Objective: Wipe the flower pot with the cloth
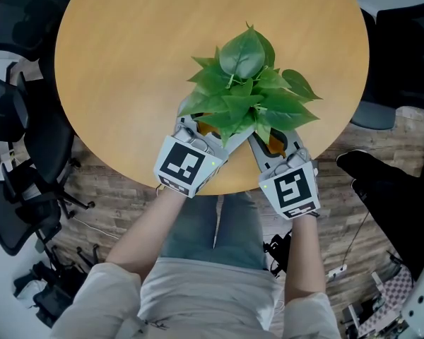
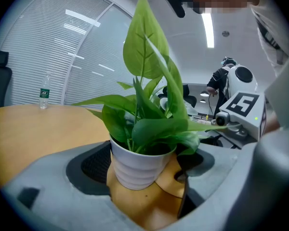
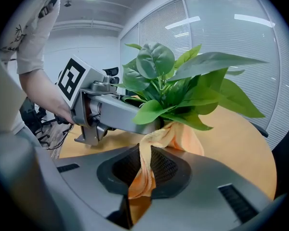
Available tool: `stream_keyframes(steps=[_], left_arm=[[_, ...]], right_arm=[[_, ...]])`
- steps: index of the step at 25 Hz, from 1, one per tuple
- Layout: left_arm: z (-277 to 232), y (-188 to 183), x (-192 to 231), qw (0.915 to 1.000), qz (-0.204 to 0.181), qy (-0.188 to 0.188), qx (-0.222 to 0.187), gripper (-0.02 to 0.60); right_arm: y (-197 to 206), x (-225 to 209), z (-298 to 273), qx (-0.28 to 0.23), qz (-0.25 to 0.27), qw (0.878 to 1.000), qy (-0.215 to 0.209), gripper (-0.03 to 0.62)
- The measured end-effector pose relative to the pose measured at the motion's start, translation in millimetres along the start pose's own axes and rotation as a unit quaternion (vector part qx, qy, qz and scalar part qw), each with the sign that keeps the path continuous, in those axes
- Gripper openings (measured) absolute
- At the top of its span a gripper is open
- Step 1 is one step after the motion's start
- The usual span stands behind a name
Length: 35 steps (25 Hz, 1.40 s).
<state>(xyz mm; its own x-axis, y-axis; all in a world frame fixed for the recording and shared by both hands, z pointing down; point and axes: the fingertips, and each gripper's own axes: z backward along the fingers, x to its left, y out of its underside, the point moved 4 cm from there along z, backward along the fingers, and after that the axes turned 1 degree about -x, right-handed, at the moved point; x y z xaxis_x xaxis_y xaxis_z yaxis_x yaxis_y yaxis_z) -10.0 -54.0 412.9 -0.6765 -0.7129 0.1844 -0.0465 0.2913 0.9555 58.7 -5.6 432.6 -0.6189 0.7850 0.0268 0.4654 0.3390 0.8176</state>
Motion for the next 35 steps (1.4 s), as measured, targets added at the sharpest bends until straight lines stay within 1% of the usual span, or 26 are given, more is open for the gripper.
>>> stream_keyframes(steps=[9,17,22,25,29,32,35], left_arm=[[0,2,1,1.0000,-0.004,0.003,0.005,0.436],[6,0,-1,0.9996,-0.025,0.010,0.011,0.437],[12,-1,-1,0.9994,-0.028,0.013,0.016,0.437],[20,-1,0,0.9992,-0.030,0.011,0.025,0.437],[33,-3,1,0.9990,-0.024,0.010,0.036,0.437],[45,-3,1,0.9986,-0.023,0.012,0.047,0.436],[59,-4,0,0.9980,-0.018,0.013,0.059,0.436]], right_arm=[[3,-3,1,-0.001,-0.009,1.000,0.005,0.044],[1,-10,12,-0.019,-0.042,0.999,0.023,0.044],[0,-15,21,-0.016,-0.044,0.999,0.027,0.044],[-1,-18,30,-0.015,-0.055,0.998,0.036,0.044],[4,-27,46,-0.002,-0.083,0.995,0.055,0.044],[4,-34,61,-0.004,-0.102,0.992,0.067,0.044],[1,-36,75,-0.004,-0.109,0.991,0.074,0.044]])
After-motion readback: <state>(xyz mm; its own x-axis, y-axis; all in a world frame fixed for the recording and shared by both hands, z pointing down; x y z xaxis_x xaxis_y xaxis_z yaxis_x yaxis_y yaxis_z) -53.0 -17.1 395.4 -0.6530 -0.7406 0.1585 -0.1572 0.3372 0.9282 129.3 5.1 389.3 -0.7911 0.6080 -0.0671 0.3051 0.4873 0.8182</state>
